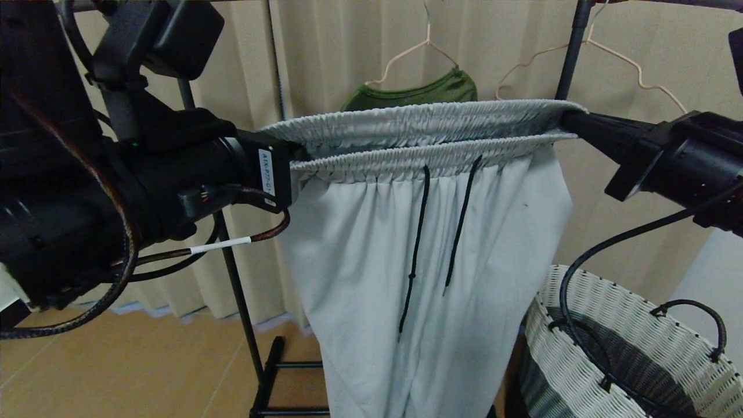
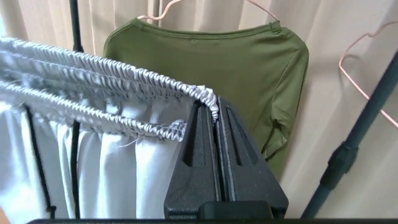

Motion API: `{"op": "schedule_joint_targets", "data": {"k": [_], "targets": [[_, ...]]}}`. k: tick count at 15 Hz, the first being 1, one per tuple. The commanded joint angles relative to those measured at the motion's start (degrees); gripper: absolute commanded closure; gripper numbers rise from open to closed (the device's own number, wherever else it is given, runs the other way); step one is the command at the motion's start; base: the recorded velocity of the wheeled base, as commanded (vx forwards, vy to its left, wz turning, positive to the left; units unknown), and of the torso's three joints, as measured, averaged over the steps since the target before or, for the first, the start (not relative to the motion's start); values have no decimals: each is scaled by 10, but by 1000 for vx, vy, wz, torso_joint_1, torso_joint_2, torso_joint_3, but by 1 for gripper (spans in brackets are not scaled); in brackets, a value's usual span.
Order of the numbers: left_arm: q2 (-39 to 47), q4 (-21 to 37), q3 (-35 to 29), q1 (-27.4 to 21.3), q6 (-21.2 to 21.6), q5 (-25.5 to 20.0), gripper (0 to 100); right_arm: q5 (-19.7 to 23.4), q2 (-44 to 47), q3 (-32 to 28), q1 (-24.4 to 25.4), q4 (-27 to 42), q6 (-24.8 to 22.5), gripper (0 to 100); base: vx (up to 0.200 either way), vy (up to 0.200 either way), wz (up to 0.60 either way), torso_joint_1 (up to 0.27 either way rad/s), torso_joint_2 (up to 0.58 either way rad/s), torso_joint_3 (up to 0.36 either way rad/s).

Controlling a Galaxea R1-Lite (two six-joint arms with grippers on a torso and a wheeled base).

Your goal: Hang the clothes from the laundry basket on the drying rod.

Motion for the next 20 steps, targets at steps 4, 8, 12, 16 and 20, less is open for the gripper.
{"op": "schedule_joint_targets", "data": {"k": [4, 8, 12, 16, 20], "targets": [[71, -2, -76, 2, 0, 51, 100, 24, -121, 22, 27, 100, 3, 100, 0, 0, 0, 0, 0, 0], [103, -22, -101, 6, -3, 51, 100, 117, -184, 65, 44, 133, 2, 100, 0, 0, 0, 0, 0, 0], [106, -34, -98, 6, -4, 51, 100, 123, -179, 65, 46, 140, 1, 100, 0, 0, 0, 0, 0, 0], [66, -24, -72, 5, -2, 47, 100, 119, -110, 45, 2, 133, -17, 100, 0, 0, 0, 0, 0, 0], [4, 34, -33, 5, -2, 12, 100, 106, -33, 6, -31, 88, -37, 100, 0, 0, 0, 0, 0, 0]]}}
